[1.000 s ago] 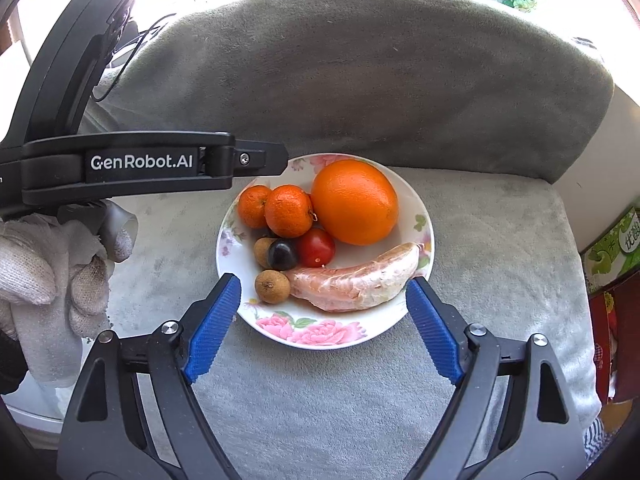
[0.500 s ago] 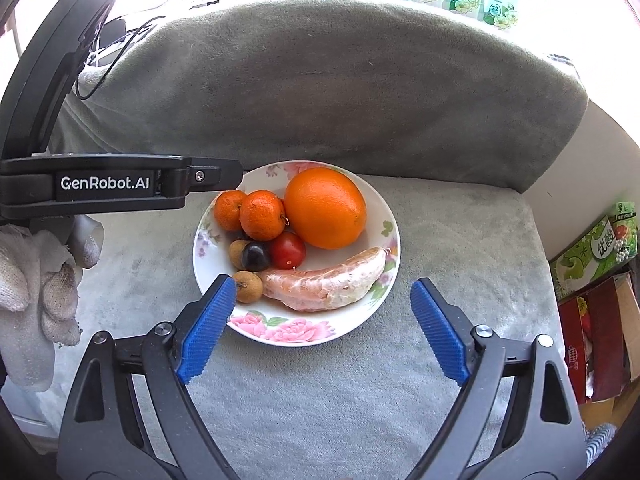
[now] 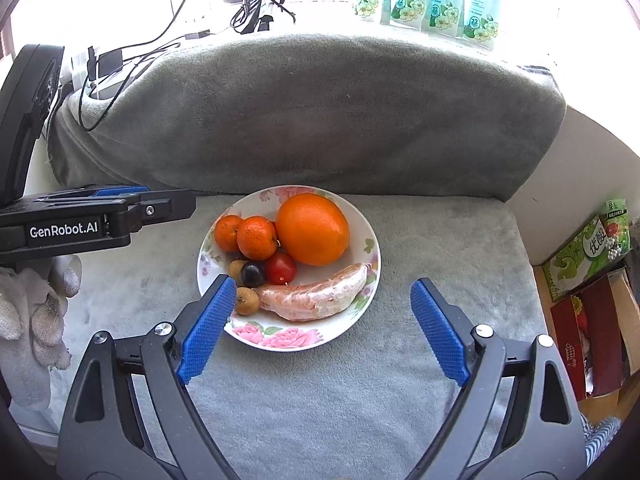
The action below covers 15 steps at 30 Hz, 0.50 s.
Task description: Organize fruits
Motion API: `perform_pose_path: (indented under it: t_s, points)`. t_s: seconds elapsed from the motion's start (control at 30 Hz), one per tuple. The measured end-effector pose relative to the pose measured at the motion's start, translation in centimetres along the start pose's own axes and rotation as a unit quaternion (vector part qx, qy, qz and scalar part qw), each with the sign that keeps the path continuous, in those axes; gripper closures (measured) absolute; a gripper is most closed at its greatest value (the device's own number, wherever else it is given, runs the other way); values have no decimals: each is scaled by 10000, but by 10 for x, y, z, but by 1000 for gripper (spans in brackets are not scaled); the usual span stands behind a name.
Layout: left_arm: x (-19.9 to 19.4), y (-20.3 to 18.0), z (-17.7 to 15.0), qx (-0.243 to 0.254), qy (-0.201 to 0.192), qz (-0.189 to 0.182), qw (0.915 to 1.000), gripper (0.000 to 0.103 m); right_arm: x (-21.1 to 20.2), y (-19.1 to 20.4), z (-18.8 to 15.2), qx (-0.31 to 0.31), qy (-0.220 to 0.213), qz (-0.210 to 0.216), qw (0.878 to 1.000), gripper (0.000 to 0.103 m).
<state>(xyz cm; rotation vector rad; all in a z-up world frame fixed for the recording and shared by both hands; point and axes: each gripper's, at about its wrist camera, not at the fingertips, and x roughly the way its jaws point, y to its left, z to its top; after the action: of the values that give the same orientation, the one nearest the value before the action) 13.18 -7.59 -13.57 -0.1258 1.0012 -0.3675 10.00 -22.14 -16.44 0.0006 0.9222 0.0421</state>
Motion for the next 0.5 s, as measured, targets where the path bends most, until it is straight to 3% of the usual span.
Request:
perform_pose_path:
  t_s: [0.5]
  points:
    - [-58, -19, -20, 4, -264, 266, 9993, 32, -33, -15, 6, 299, -194, 155, 9992, 12]
